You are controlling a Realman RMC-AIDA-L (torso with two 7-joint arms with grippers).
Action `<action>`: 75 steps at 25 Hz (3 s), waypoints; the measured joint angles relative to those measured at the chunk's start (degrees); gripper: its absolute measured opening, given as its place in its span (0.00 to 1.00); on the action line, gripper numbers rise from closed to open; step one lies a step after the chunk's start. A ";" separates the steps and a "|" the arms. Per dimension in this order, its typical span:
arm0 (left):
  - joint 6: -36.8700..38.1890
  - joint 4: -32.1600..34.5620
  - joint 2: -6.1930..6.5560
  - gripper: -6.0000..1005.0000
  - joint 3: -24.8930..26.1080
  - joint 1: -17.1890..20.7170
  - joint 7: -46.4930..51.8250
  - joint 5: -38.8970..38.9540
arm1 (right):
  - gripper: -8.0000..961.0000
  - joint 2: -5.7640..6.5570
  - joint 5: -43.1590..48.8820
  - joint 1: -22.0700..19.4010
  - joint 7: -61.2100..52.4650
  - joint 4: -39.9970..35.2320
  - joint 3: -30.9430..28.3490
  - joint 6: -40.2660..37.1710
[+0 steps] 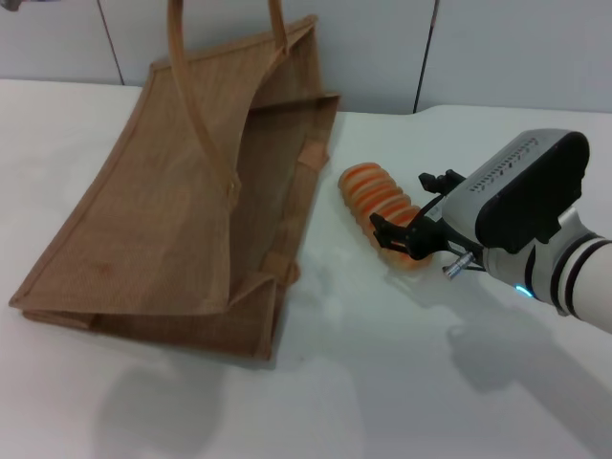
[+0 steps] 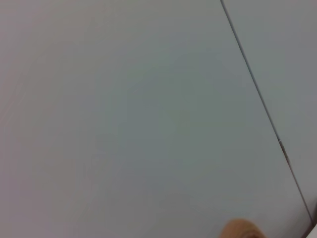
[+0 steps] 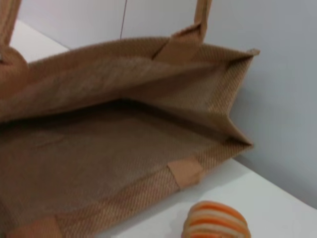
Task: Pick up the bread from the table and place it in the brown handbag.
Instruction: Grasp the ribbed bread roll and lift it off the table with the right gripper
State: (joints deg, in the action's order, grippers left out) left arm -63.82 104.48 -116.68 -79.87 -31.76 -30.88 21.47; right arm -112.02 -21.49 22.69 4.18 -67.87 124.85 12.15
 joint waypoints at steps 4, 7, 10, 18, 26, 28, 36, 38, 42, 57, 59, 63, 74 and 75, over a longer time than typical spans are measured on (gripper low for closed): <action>0.00 0.54 0.02 0.12 -0.68 0.13 0.08 -0.15 | 0.90 -0.06 -0.97 1.75 -0.17 1.43 -1.10 2.65; 0.00 0.61 0.04 0.12 -1.30 0.15 0.10 -0.19 | 0.90 -0.09 -3.75 3.13 -0.02 2.50 -1.82 4.52; 0.00 0.65 0.10 0.12 -1.35 0.15 0.11 -0.20 | 0.90 0.32 -6.96 4.50 0.10 3.32 -2.00 5.03; 0.01 0.65 0.15 0.12 -1.35 0.05 0.11 -0.21 | 0.90 0.53 -20.15 7.55 10.41 5.21 -3.62 8.77; 0.01 0.51 0.12 0.12 -1.40 -0.02 0.00 -0.21 | 0.90 -0.85 -30.62 7.83 24.13 6.72 -10.95 14.60; 0.01 0.47 0.09 0.12 -1.49 -0.09 0.03 -0.21 | 0.90 -1.82 -31.43 8.25 27.34 8.14 -14.19 16.34; -0.05 0.21 0.09 0.12 -2.31 -0.24 0.06 -0.20 | 0.90 -3.58 -33.24 11.31 33.22 14.39 -20.57 20.27; -0.07 0.20 0.09 0.12 -2.34 -0.24 0.07 -0.20 | 0.90 -3.52 -35.21 11.86 34.14 15.08 -20.35 20.71; -0.09 0.19 0.13 0.12 -2.37 -0.13 0.08 -0.23 | 0.90 -3.61 -38.88 12.30 36.87 15.55 -20.21 22.17; -0.08 0.10 0.14 0.12 -2.30 -0.03 0.15 -0.38 | 0.90 -3.64 -40.20 12.84 37.57 15.61 -20.66 23.63; -0.08 0.11 0.14 0.12 -2.36 0.04 0.18 -0.52 | 0.90 -3.61 -40.21 12.83 37.35 15.61 -21.02 23.65; -0.08 0.10 0.03 0.12 -2.59 0.07 0.52 -2.21 | 0.90 -3.64 -40.22 12.82 36.92 15.30 -22.25 24.95; -0.17 0.10 0.11 0.12 -3.65 -0.21 1.48 -3.37 | 0.91 -3.64 -39.52 16.46 31.68 18.05 -22.05 25.77; -0.17 0.11 0.13 0.12 -3.73 -0.23 1.49 -3.37 | 0.91 -3.64 -39.51 16.56 31.61 18.27 -22.05 25.73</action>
State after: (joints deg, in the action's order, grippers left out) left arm -63.99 104.59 -116.56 -83.60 -31.99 -29.38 18.10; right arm -115.66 -61.00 39.26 35.79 -49.60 102.81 37.88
